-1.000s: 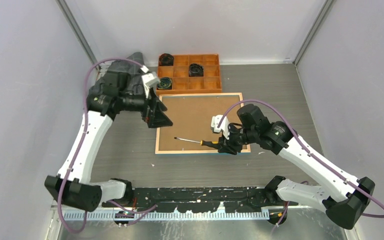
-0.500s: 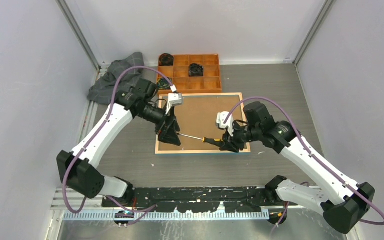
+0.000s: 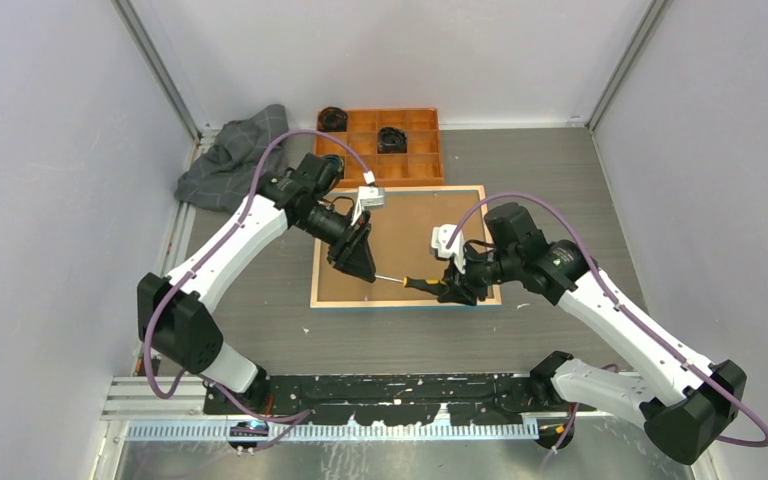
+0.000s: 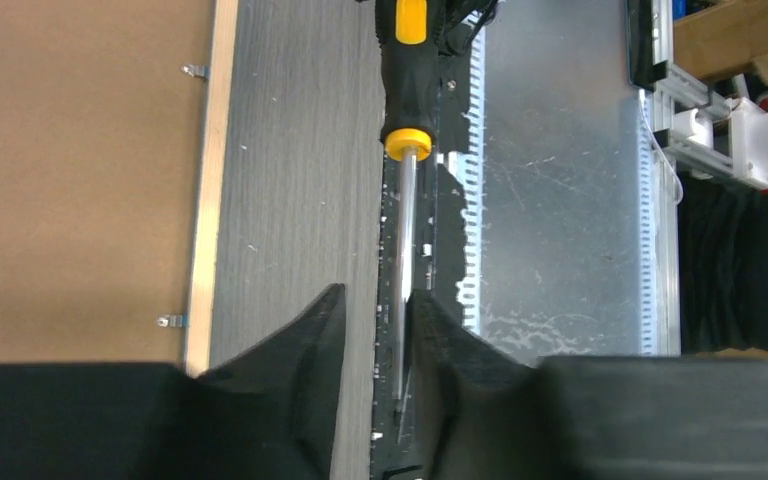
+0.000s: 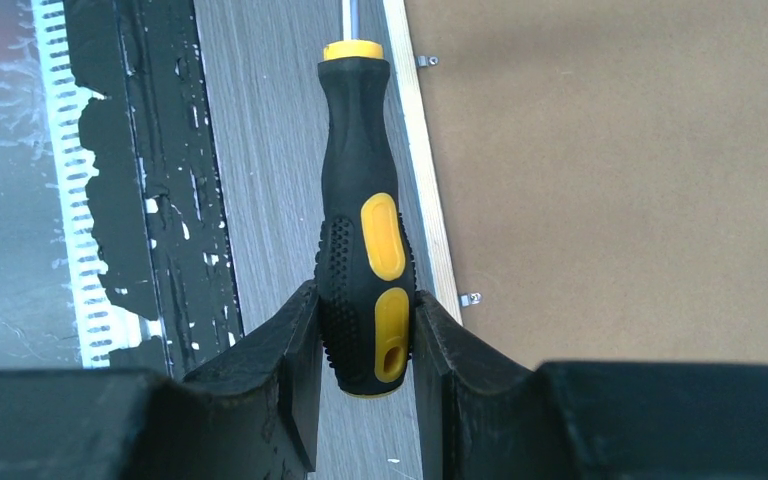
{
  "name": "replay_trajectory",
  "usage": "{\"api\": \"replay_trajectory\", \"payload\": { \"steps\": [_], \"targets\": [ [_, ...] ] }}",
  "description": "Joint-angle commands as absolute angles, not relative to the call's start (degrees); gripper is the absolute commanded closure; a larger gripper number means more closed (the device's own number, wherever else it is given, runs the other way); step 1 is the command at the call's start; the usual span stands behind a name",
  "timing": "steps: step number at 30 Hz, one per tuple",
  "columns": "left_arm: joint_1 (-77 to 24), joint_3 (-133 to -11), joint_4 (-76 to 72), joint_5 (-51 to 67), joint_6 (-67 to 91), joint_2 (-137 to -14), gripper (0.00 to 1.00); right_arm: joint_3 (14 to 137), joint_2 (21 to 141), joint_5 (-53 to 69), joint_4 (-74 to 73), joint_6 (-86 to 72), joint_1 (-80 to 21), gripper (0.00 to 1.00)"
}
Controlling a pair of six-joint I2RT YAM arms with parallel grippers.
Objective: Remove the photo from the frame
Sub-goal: Pick up the screwdriver from the center of the board.
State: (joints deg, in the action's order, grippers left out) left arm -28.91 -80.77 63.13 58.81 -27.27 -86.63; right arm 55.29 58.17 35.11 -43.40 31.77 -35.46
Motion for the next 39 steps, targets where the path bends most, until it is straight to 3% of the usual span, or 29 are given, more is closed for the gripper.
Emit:
{"api": "replay_trajectory", "payload": {
  "steps": [1,2,3,6,8,9,11,13,19,26,35,39],
  "targets": [
    [-29.8,-83.4,63.5,60.7,-27.4,-87.9,0.79,55.1,57.6,37.3,-41.9,33.5,-35.3,0.99],
    [-29.9,-83.6,63.5,60.6,-27.5,-88.1,0.94,55.1,57.5,37.4,-41.9,33.6,-35.3,0.99],
    [-30.0,-83.7,63.7,60.6,-27.5,-88.4,0.99,55.1,57.6,37.4,-41.8,33.6,-35.3,0.99],
    [-30.1,-83.8,65.1,62.0,-29.3,-88.5,1.0,54.9,57.2,36.8,-39.8,31.9,-35.3,0.98],
    [-30.1,-83.8,65.2,62.6,-29.4,-88.2,1.0,54.8,56.8,35.6,-37.9,29.9,-35.2,0.9],
    [-30.0,-83.8,65.0,62.6,-29.3,-87.9,1.0,54.8,56.6,34.9,-36.7,28.5,-35.3,0.78],
    [-29.9,-83.8,63.9,61.8,-28.3,-87.2,1.0,55.1,56.7,33.3,-34.9,25.6,-35.1,0.34],
    [-29.5,-83.9,62.4,61.3,-27.2,-86.3,1.0,56.5,56.9,31.8,-33.8,22.6,-34.8,0.03],
    [-27.0,-80.9,51.5,59.5,-19.6,-80.3,1.0,61.6,56.7,40.6,-32.6,13.1,-27.9,0.0],
    [-23.5,-69.1,28.4,59.7,-5.5,-69.1,1.0,65.4,59.8,49.9,-23.1,-5.8,-17.6,0.0],
    [-20.3,-60.3,13.5,63.4,6.8,-63.1,1.0,63.3,68.4,61.3,-0.7,-30.7,-16.4,0.0],
    [-19.7,-58.4,10.6,63.8,9.1,-62.3,1.0,60.8,68.5,61.9,3.5,-31.7,-16.4,0.0]
  ]
}}
